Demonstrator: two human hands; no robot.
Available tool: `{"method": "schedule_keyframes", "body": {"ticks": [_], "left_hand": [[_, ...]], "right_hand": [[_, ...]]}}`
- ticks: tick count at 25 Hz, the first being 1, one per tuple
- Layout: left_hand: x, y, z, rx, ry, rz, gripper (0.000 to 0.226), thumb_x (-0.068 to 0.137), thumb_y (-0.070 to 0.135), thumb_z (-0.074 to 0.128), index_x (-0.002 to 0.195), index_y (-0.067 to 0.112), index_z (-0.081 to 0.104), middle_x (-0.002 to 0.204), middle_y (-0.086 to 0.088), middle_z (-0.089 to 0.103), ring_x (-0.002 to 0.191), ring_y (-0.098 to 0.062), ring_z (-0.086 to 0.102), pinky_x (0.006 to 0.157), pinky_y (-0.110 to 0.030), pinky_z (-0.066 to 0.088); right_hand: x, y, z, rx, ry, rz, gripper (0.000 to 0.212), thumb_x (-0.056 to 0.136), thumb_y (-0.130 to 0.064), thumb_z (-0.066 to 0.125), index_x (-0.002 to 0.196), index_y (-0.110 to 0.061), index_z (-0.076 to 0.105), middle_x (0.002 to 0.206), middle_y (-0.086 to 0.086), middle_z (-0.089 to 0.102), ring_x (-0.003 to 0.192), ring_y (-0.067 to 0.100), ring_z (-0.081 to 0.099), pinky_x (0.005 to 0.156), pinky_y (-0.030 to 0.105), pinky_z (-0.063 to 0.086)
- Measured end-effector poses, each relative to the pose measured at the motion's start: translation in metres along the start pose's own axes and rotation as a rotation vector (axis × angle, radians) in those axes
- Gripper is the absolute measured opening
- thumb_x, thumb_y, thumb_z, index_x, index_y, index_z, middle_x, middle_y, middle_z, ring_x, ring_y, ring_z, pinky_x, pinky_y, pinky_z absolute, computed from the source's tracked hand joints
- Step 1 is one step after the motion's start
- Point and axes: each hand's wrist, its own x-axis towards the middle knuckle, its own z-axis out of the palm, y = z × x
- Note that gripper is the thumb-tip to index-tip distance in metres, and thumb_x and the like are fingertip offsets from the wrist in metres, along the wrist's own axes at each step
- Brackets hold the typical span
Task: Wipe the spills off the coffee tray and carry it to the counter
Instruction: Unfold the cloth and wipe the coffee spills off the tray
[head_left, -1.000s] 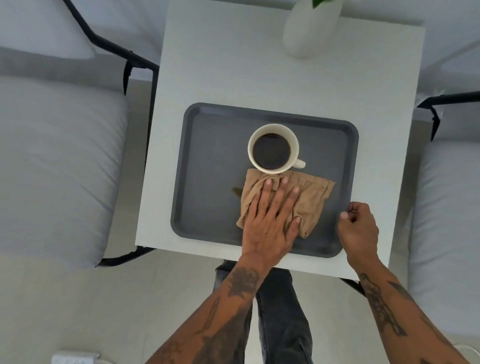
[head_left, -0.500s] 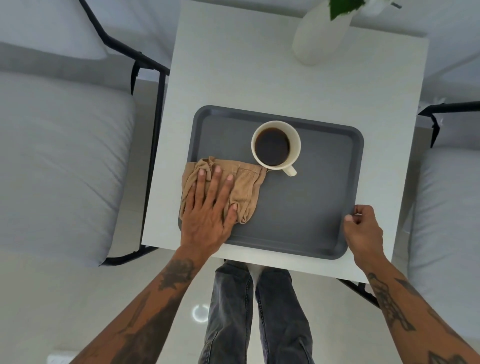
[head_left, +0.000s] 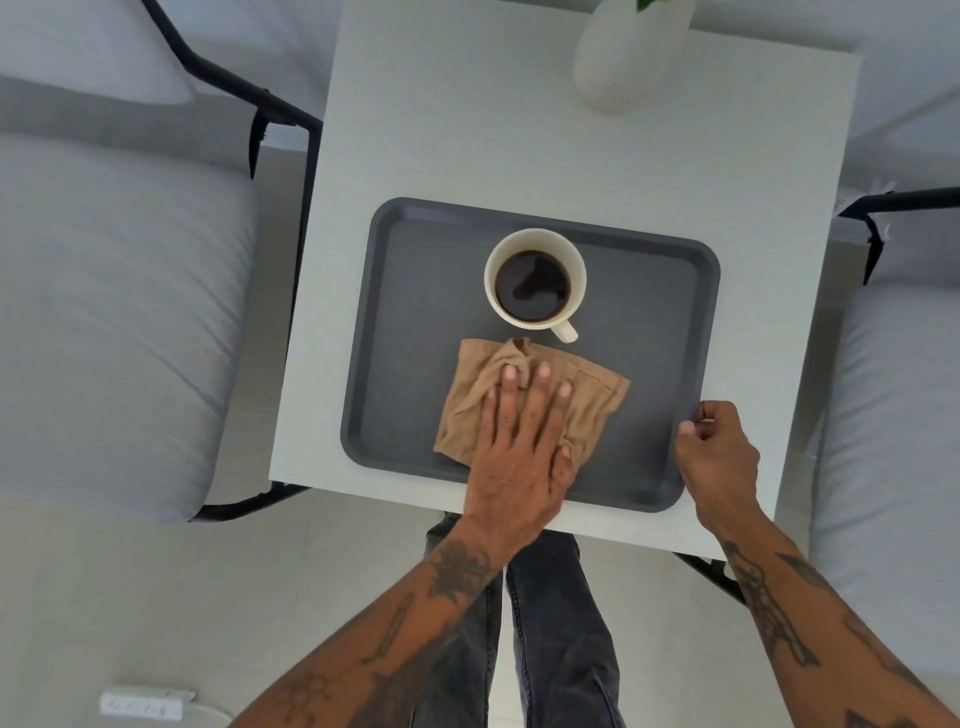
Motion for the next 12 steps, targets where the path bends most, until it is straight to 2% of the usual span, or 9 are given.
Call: {"method": "schedule_keyframes", "body": {"ticks": [4, 8, 10, 12], "left_hand": [[-0.006, 0.013, 0.001, 0.010, -0.054, 0.041, 0.059, 0.101, 0.031, 0.036, 0.156, 0.014, 0.021, 0.165, -0.011, 0.012, 0.152, -0.037, 0.002, 0.120, -0.054, 0.015], [-0.029, -0.026, -0.010, 0.078, -0.103, 0.167, 0.058, 0.103, 0.034, 0.035, 0.157, 0.018, 0.019, 0.166, -0.006, 0.012, 0.153, -0.030, 0.004, 0.122, -0.049, 0.017], [-0.040, -0.046, -0.016, 0.102, -0.126, 0.159, 0.058, 0.103, 0.036, 0.032, 0.157, 0.020, 0.017, 0.166, -0.005, 0.011, 0.153, -0.029, 0.004, 0.121, -0.049, 0.019], [-0.050, -0.065, -0.023, 0.126, -0.134, 0.097, 0.059, 0.103, 0.038, 0.028, 0.157, 0.020, 0.017, 0.166, -0.006, 0.010, 0.153, -0.030, 0.004, 0.119, -0.052, 0.021]], "right_hand": [[0.003, 0.002, -0.002, -0.013, -0.017, 0.008, 0.023, 0.097, -0.012, 0.051, 0.120, -0.009, 0.051, 0.100, 0.008, 0.058, 0.090, 0.029, 0.056, 0.087, 0.046, 0.052], [0.002, 0.001, -0.004, 0.017, -0.025, 0.016, 0.022, 0.096, -0.010, 0.050, 0.118, -0.008, 0.051, 0.101, 0.011, 0.059, 0.090, 0.029, 0.056, 0.082, 0.043, 0.050], [0.000, 0.000, -0.005, 0.029, -0.027, 0.022, 0.021, 0.096, -0.009, 0.049, 0.117, -0.008, 0.052, 0.101, 0.011, 0.060, 0.089, 0.029, 0.055, 0.077, 0.038, 0.047], [0.000, 0.000, -0.006, 0.034, -0.034, 0.024, 0.019, 0.095, -0.009, 0.048, 0.114, -0.009, 0.052, 0.101, 0.012, 0.061, 0.089, 0.030, 0.055, 0.078, 0.039, 0.047]]}}
